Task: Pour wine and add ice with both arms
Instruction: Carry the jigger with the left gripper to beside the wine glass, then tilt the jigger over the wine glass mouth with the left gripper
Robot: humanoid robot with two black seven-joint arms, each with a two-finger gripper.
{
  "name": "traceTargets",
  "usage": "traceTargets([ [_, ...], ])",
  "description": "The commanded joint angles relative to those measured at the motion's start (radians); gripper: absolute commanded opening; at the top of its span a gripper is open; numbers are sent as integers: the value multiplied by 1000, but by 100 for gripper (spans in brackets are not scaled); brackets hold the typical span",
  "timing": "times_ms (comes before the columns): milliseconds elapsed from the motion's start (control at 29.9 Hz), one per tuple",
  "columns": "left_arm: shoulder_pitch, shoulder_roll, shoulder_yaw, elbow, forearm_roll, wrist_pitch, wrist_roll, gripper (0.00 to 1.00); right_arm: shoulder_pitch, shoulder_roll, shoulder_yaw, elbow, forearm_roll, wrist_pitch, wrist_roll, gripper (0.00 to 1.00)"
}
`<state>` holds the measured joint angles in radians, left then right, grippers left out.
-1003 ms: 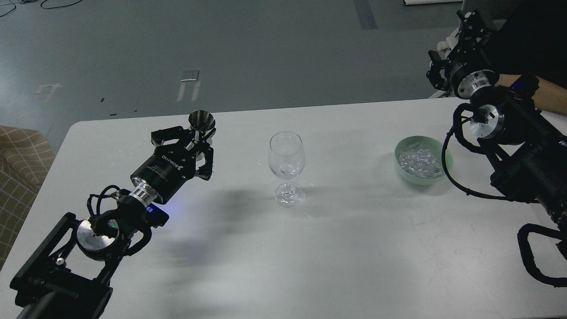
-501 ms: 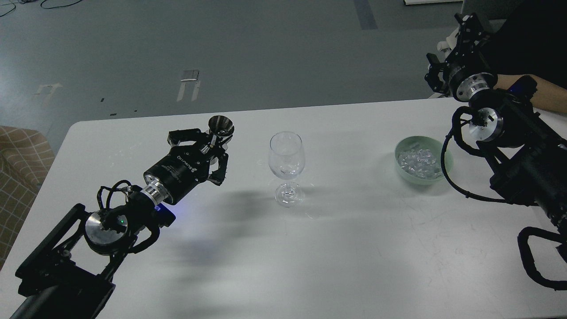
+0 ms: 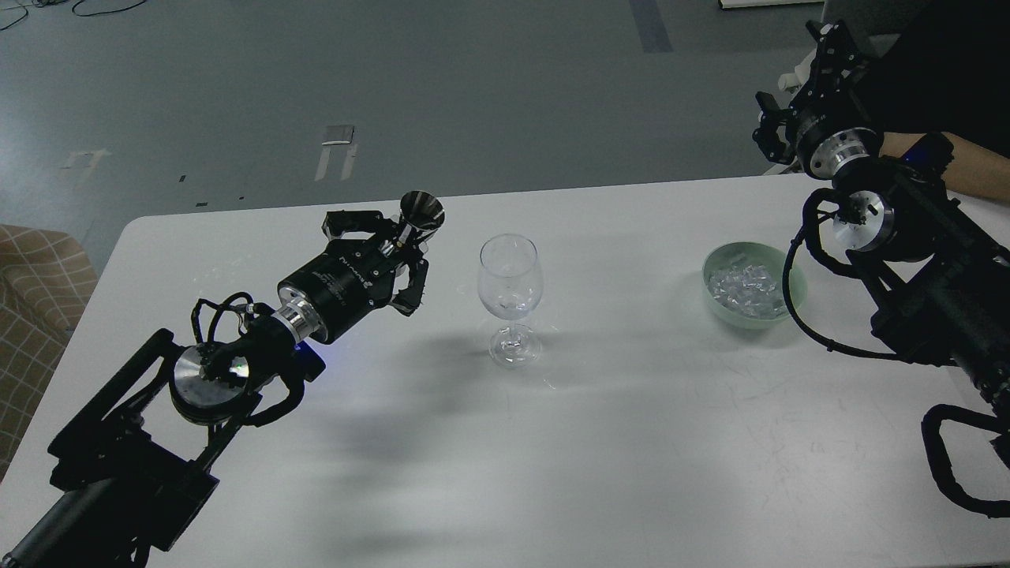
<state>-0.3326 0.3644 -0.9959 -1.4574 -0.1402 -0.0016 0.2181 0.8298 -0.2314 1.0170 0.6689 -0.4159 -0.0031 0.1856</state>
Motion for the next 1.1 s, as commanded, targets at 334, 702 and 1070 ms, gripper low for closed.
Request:
traceTargets([
  [334,-54,-2,56,2,70,2,14,9,-3,1,2,0,0,0,0,100],
  [702,-69,1,62,2,146,29,50,9,-11,1,0,9,-1,0,0,100],
  [1070,-115,-2,100,9,171,42,66,9,-11,0,2,9,-1,0,0,100],
])
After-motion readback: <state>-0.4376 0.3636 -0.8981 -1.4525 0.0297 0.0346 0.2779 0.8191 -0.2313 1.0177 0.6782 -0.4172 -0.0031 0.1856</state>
